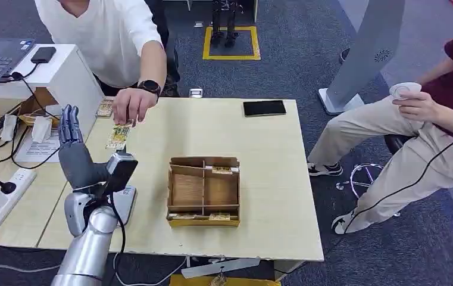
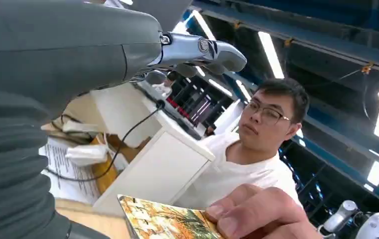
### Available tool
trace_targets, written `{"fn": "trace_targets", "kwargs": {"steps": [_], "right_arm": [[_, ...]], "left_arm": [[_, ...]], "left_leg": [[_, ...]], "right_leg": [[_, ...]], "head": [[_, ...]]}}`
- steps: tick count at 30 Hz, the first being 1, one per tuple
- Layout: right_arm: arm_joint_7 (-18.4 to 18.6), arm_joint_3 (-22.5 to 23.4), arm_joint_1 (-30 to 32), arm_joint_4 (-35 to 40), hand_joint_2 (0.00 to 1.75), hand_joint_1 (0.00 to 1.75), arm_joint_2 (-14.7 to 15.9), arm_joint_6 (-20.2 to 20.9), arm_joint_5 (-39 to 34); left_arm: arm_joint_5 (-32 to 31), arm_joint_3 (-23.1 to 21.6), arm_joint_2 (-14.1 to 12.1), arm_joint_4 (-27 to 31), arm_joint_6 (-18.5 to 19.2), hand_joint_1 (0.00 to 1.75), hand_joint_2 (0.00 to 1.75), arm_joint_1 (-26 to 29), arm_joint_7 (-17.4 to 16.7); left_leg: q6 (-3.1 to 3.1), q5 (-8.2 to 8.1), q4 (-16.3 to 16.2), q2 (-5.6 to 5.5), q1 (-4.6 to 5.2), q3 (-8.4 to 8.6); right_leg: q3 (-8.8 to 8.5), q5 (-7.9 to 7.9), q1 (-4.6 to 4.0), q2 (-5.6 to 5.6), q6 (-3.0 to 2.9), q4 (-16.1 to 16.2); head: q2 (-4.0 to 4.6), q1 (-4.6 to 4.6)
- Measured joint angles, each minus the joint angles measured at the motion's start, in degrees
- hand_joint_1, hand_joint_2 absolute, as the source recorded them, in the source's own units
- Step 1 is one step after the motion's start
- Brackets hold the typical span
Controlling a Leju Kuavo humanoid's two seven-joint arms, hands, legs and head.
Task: Pass the card to the sensor for recognition and then transmit it.
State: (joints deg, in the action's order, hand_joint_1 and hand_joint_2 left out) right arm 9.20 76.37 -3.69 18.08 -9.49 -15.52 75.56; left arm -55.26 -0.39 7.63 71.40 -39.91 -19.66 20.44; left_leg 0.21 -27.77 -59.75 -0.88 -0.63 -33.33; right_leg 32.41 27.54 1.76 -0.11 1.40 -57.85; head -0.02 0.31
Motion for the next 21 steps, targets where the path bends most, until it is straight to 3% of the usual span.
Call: {"fn": "trace_targets", "kwargs": {"steps": [5,6,7,18,21], "right_arm": [[-0.1,-0.4,-0.1,-0.5,1.75,0.00,0.4,0.2,0.1],[-0.1,-0.5,-0.1,-0.5,1.75,0.00,0.4,0.4,0.1],[-0.1,-0.5,-0.1,-0.6,1.75,0.00,0.5,0.6,0.1],[-0.6,-1.2,-0.1,-1.1,1.75,0.00,0.9,0.5,0.3],[-0.8,-1.2,-0.1,-1.3,1.75,0.00,1.0,0.5,0.3]], "left_arm": [[-4.2,2.4,0.9,-1.9,0.0,0.00,1.75,-1.9,0.5],[-4.6,2.9,1.0,-2.1,0.0,0.30,1.75,-2.1,0.6],[-5.0,3.2,1.3,-2.3,0.0,1.75,1.75,-2.3,0.9],[-6.1,8.0,4.4,-2.8,0.0,1.75,1.75,-2.8,7.7],[-6.3,9.0,5.1,-2.8,0.0,1.75,1.75,-2.8,8.3]], "left_leg": [[0.00,0.00,0.0,0.02,0.00,0.00],[0.01,0.01,0.0,0.02,0.00,0.00],[0.02,0.02,0.0,0.01,0.00,0.00],[0.02,0.02,0.0,0.01,0.00,-0.02],[0.02,0.02,0.0,0.01,0.00,-0.01]], "right_leg": [[0.00,0.00,0.00,0.02,0.00,0.0],[0.00,0.00,0.00,0.02,0.00,0.0],[0.00,0.00,0.00,0.02,0.00,0.0],[0.00,0.00,0.00,0.02,0.00,0.0],[0.01,0.00,0.00,0.02,0.00,0.0]], "head": [[0.00,0.02],[0.00,0.00],[0.00,0.02],[0.00,0.02],[0.00,0.02]]}}
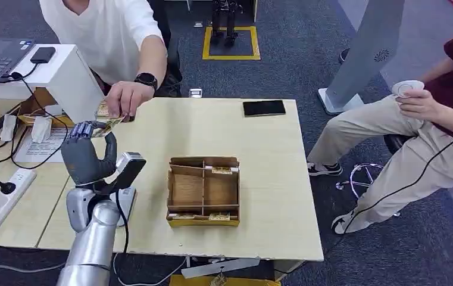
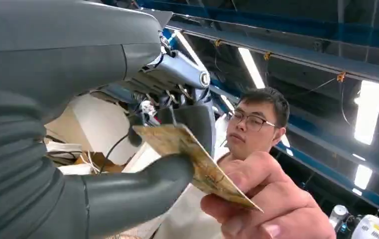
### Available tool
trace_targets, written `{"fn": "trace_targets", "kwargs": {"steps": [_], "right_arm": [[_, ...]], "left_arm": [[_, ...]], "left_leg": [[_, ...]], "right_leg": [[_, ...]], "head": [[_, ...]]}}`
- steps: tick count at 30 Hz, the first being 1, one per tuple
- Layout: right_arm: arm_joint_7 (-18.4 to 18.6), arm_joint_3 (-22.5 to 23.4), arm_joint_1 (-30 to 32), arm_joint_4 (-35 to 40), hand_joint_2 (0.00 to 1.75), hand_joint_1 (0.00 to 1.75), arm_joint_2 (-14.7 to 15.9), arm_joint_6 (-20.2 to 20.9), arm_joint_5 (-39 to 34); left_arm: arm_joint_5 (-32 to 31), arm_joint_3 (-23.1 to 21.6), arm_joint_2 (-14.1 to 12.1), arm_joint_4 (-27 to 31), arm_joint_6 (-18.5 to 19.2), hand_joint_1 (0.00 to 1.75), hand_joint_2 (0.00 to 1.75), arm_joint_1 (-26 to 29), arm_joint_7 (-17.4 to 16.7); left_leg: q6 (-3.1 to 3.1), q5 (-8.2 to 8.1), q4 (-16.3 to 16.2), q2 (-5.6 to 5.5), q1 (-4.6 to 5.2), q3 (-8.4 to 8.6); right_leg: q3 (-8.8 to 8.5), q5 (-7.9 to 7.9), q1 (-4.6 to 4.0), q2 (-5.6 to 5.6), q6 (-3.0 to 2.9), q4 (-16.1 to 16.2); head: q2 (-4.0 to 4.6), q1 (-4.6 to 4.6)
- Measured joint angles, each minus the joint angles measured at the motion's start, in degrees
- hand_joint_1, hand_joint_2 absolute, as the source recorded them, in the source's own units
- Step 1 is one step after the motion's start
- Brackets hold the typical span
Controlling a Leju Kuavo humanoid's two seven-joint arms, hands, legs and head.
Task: Pass the card to the sensor for recognition and then transmit it.
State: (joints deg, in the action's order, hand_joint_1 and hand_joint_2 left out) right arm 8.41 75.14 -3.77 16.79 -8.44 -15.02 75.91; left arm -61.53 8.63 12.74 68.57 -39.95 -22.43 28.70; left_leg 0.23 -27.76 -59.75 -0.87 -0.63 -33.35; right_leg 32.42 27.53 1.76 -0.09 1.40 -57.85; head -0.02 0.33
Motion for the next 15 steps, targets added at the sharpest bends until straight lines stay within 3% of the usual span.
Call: {"fn": "trace_targets", "kwargs": {"steps": [15], "right_arm": [[0.0,-0.2,0.0,-0.2,1.75,0.00,0.2,0.1,0.0]], "left_arm": [[-0.7,4.9,2.6,0.0,0.0,1.75,1.75,-0.3,5.3]], "left_leg": [[0.00,0.00,0.0,0.00,0.00,0.00]], "right_leg": [[0.00,0.00,0.00,-0.01,0.00,0.0]], "head": [[0.00,0.00]]}}
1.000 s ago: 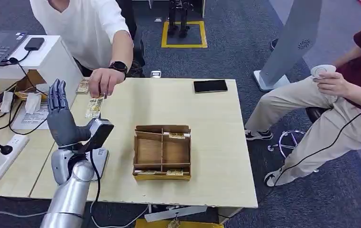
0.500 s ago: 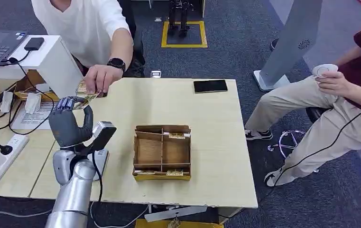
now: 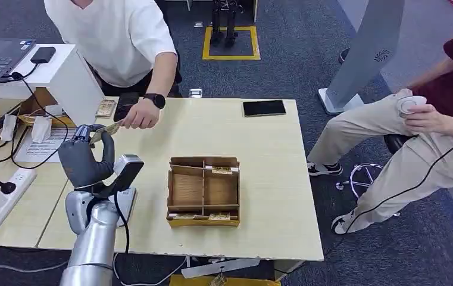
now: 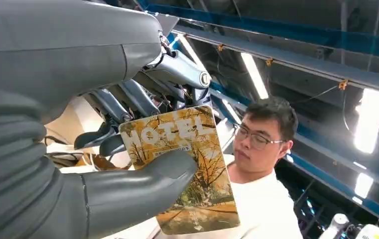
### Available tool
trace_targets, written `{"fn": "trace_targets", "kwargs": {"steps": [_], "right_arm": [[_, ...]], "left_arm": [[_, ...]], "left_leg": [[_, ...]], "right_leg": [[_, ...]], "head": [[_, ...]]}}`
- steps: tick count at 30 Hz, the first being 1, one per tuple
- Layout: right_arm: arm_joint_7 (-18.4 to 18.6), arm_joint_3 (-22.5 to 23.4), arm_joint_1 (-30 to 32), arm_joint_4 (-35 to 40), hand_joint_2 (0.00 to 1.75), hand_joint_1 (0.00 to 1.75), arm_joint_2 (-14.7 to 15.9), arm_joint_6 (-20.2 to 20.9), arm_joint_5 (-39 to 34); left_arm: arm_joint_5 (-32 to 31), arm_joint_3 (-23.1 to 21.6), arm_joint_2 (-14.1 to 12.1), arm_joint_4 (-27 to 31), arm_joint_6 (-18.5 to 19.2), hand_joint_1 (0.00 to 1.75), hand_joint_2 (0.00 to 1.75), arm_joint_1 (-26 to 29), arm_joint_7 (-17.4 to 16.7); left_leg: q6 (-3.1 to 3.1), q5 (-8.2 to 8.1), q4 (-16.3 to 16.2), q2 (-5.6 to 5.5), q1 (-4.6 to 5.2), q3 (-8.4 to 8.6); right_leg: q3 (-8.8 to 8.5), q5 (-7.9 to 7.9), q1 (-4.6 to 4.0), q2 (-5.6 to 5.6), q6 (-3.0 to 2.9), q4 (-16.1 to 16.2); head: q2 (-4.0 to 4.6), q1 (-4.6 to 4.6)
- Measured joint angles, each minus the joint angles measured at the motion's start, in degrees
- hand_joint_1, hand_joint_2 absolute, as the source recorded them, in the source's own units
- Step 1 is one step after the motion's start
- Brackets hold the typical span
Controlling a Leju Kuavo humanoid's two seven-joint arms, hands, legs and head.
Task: Pass the card to the sensor for recognition and then transmit it.
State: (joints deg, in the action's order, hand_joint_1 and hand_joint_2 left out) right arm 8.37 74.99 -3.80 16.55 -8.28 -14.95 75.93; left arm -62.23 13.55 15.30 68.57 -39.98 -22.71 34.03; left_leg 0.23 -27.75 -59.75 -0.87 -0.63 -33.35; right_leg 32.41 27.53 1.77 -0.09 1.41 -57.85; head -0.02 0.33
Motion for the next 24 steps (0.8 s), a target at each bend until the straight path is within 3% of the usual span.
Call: {"fn": "trace_targets", "kwargs": {"steps": [19,24], "right_arm": [[0.0,0.0,-0.1,-0.4,1.75,0.00,0.2,0.0,-0.2],[-0.1,0.0,-0.1,-0.4,1.75,0.00,0.2,0.1,-0.4]], "left_arm": [[-1.2,3.1,1.1,0.0,0.0,1.75,1.75,-0.2,0.7],[-5.2,4.7,0.9,0.0,0.0,1.75,1.75,-0.1,-1.1]], "left_leg": [[0.00,0.00,0.0,0.00,0.00,0.00],[0.00,0.00,0.0,0.00,0.00,-0.01]], "right_leg": [[0.00,0.00,0.00,0.00,0.00,0.0],[0.00,0.00,-0.01,0.00,0.00,0.0]], "head": [[0.00,0.00],[0.00,0.00]]}}
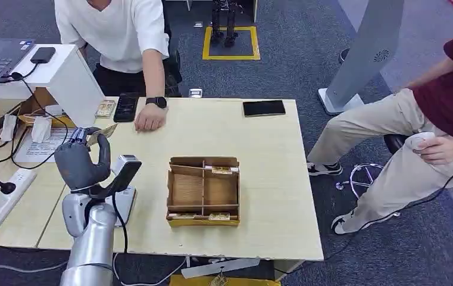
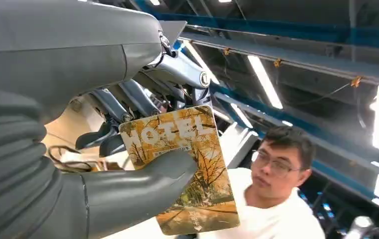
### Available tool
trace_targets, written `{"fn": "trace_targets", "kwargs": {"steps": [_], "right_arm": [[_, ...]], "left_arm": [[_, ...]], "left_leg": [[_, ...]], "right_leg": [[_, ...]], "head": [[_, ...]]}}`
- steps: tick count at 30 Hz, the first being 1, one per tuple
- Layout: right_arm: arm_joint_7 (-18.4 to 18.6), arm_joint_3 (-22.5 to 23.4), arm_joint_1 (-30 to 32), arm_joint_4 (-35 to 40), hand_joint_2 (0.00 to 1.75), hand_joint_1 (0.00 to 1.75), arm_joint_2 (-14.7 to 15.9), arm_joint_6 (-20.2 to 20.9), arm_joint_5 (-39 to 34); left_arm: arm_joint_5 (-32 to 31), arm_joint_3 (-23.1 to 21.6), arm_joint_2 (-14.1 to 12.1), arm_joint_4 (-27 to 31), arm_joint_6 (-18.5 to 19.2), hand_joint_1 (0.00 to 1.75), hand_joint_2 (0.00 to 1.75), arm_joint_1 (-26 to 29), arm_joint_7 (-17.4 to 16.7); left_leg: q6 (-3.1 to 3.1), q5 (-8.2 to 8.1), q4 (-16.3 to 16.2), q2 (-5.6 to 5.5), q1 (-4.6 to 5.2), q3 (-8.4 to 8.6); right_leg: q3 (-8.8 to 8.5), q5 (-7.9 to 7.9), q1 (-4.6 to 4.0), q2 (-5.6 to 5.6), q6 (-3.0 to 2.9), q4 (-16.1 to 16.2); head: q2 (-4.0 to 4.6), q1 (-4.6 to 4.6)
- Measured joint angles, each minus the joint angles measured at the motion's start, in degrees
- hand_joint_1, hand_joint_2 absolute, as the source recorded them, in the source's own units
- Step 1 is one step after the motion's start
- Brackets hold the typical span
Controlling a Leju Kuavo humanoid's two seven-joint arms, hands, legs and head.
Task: Pass the card to the sensor for recognition and then transmit it.
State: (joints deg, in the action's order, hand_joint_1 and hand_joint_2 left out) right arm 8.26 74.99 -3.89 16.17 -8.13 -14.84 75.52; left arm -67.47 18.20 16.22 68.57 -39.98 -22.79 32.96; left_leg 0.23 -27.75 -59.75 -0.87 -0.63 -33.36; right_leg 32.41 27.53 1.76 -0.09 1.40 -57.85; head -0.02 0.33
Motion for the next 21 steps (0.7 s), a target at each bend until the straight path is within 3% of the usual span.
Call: {"fn": "trace_targets", "kwargs": {"steps": [7,14,21], "right_arm": [[-0.1,0.0,0.1,0.0,1.75,0.00,0.1,0.2,-1.2],[-0.5,0.1,0.3,0.0,1.75,0.00,0.1,0.3,-1.8],[-0.6,0.2,0.3,0.1,1.75,0.00,0.1,1.0,-2.3]], "left_arm": [[-5.8,3.6,-1.3,0.0,0.0,1.75,1.75,1.6,-3.7],[-9.9,4.4,-3.0,0.0,0.0,1.75,1.75,5.0,-7.0],[-13.9,-0.6,-5.5,0.2,-0.1,1.75,1.75,8.6,-15.6]], "left_leg": [[0.00,0.00,0.0,0.01,0.00,-0.01],[0.00,0.00,0.0,0.01,0.00,-0.02],[0.00,0.00,0.0,0.01,0.00,-0.01]], "right_leg": [[0.01,0.00,-0.01,0.03,0.00,0.0],[0.02,0.02,0.00,0.00,-0.02,0.0],[0.03,0.02,0.00,-0.01,-0.02,0.0]], "head": [[0.00,0.00],[0.00,0.00],[0.00,0.00]]}}
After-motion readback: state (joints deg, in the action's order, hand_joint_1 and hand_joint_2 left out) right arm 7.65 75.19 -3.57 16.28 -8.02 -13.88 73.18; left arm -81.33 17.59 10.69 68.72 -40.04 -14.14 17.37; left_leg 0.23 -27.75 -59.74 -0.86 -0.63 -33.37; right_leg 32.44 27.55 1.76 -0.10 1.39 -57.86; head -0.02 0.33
